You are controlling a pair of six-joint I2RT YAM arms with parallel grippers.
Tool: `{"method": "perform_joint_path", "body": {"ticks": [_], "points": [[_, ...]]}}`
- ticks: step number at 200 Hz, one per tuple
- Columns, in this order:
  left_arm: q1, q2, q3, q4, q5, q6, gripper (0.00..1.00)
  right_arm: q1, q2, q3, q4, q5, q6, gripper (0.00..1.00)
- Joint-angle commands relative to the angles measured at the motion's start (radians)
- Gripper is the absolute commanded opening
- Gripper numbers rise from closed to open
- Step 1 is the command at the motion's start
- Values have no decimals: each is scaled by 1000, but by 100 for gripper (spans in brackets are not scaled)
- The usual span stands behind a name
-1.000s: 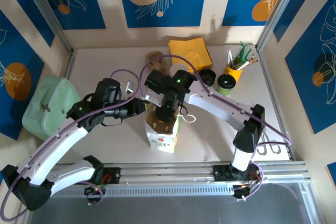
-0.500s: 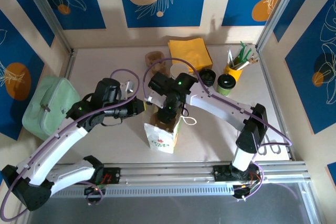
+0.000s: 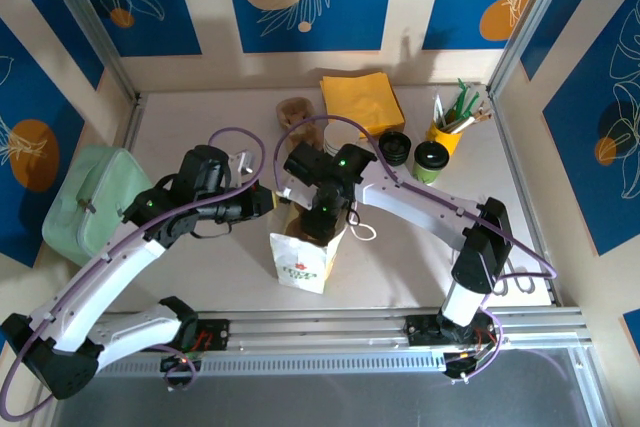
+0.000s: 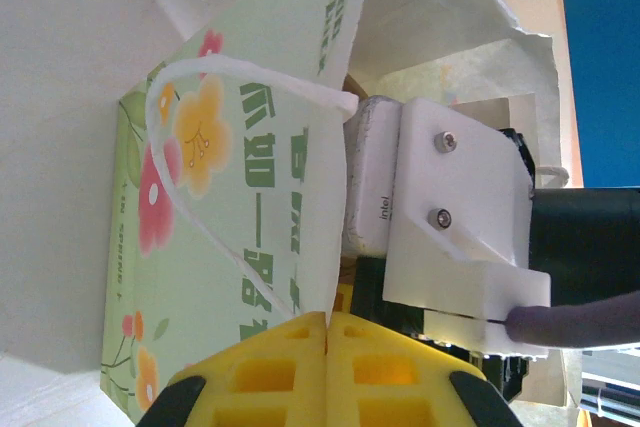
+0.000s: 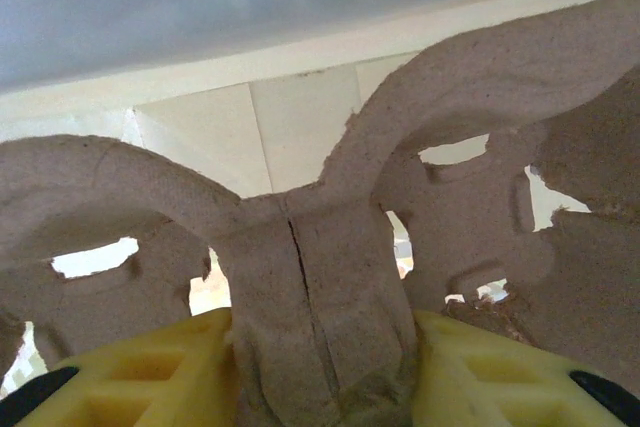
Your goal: Pack the takeout coffee
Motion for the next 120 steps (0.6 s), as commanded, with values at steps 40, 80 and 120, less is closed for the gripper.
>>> {"method": "perform_joint_path", "body": {"ticks": [40, 80, 120], "points": [[-11, -7, 25, -7, -14, 25, 8, -12, 21, -26, 21, -54, -7, 46], [-11, -11, 24, -11, -19, 35, 9, -9, 22, -26, 11, -52, -10, 47], [-10, -12, 42, -34, -45, 57, 7, -5, 10, -33, -8, -30, -11, 47]]}}
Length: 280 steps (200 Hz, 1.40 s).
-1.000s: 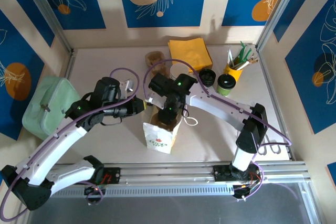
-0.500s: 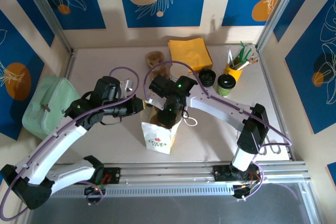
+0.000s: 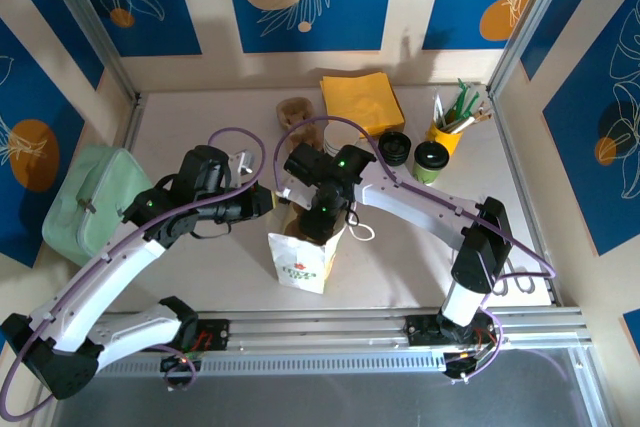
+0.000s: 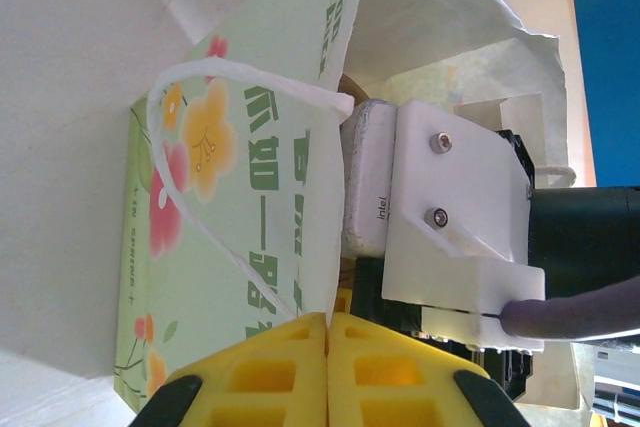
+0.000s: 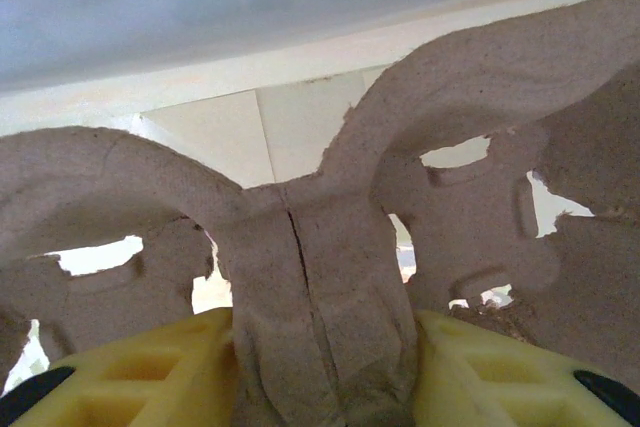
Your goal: Pack the takeout coffee
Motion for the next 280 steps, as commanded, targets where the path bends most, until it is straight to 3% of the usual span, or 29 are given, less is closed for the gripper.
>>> {"method": "perform_joint_path", "body": {"ticks": [1, 101, 133, 157, 215, 280], "points": [[-10, -11, 40, -26, -28, 39, 7, 1, 7, -21, -25, -14, -10, 47], [-11, -43, 16, 2, -48, 123, 7, 21, -3, -30, 0, -14, 36, 47], [-13, -62, 4, 12, -73, 110, 33, 33, 21, -30, 9, -14, 47, 47], [-13, -94, 19, 2, -111, 111, 41, 37, 34, -21, 6, -15, 47, 48], [-10, -185, 43, -40, -211, 115, 44, 39, 76, 12, -21, -34, 35, 49], [-11, -191, 36, -43, -206, 114, 44, 38, 116, 13, -11, -50, 26, 49]]}}
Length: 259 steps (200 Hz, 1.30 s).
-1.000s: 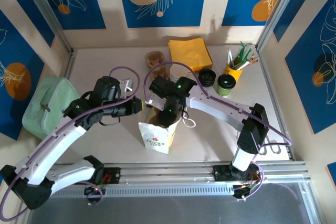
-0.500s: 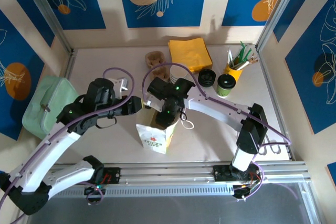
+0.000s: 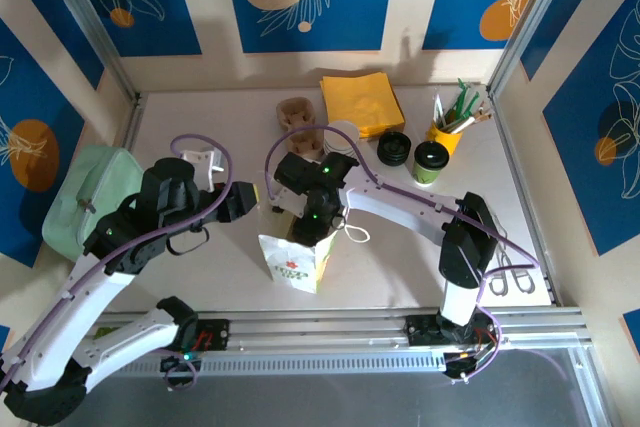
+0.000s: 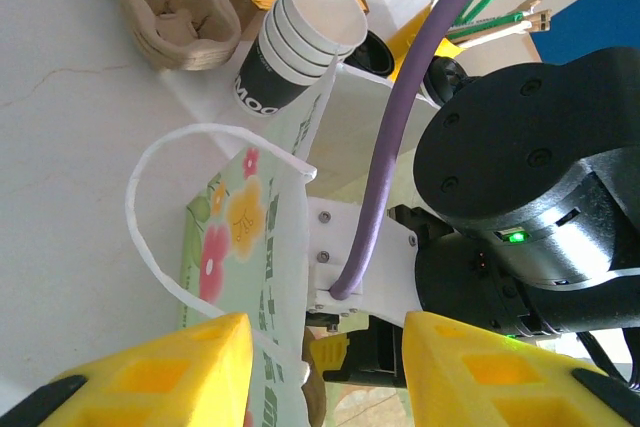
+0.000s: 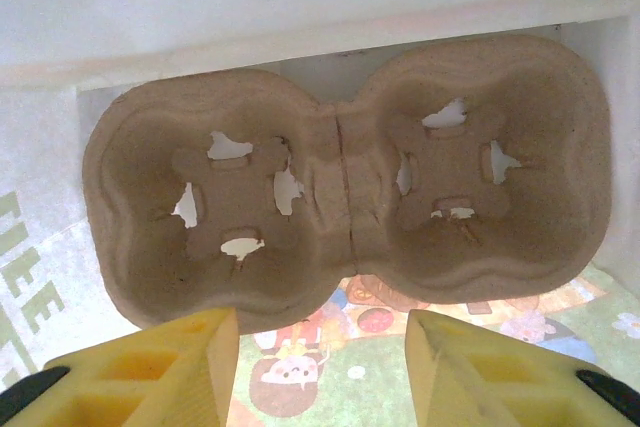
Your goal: Pack the takeout coffee
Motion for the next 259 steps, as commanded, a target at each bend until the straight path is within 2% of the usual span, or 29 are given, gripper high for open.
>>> {"method": "perform_joint_path", "body": {"ticks": [1, 90, 172, 259], "points": [[-7, -7, 17, -21, -16, 10, 44, 3, 39, 17, -28, -34, -4, 49], [-7, -14, 7, -12, -10, 6, 44, 3, 52, -29, 26, -45, 4, 49], [-6, -22, 3, -13, -12, 4, 44, 5, 6, 15, -2, -18, 0, 69], [-7, -22, -4, -16, -11, 0, 44, 16, -57, 56, -26, -2, -4, 71]]}}
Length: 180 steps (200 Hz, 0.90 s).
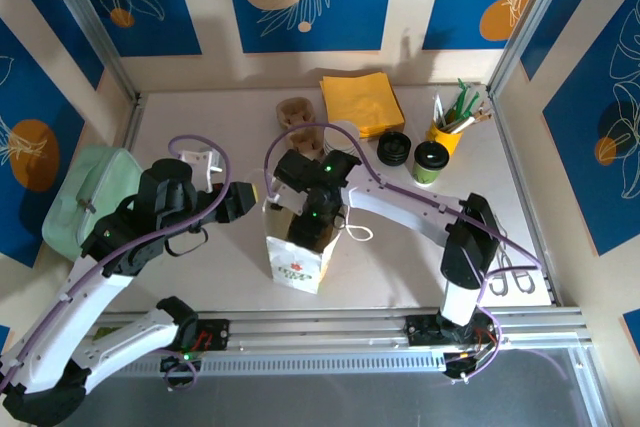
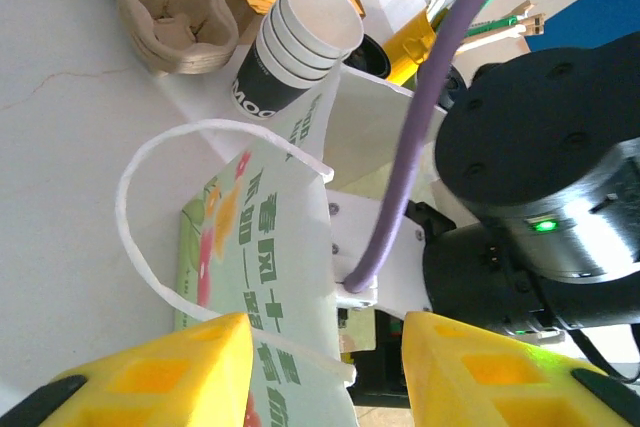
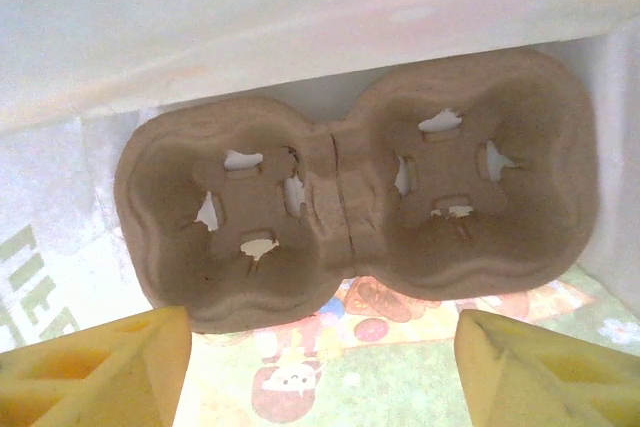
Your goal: Pack the takeout coffee
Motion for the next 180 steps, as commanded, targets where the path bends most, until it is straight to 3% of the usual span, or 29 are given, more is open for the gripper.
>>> {"method": "perform_joint_path", "body": {"ticks": [1, 180], "points": [[-7, -13, -4, -17, -11, 1, 44, 14, -39, 37, -32, -3, -4, 71], [-6, -6, -10, -5, 3, -4, 44, 15, -116, 84, 16, 10, 17, 65]]}}
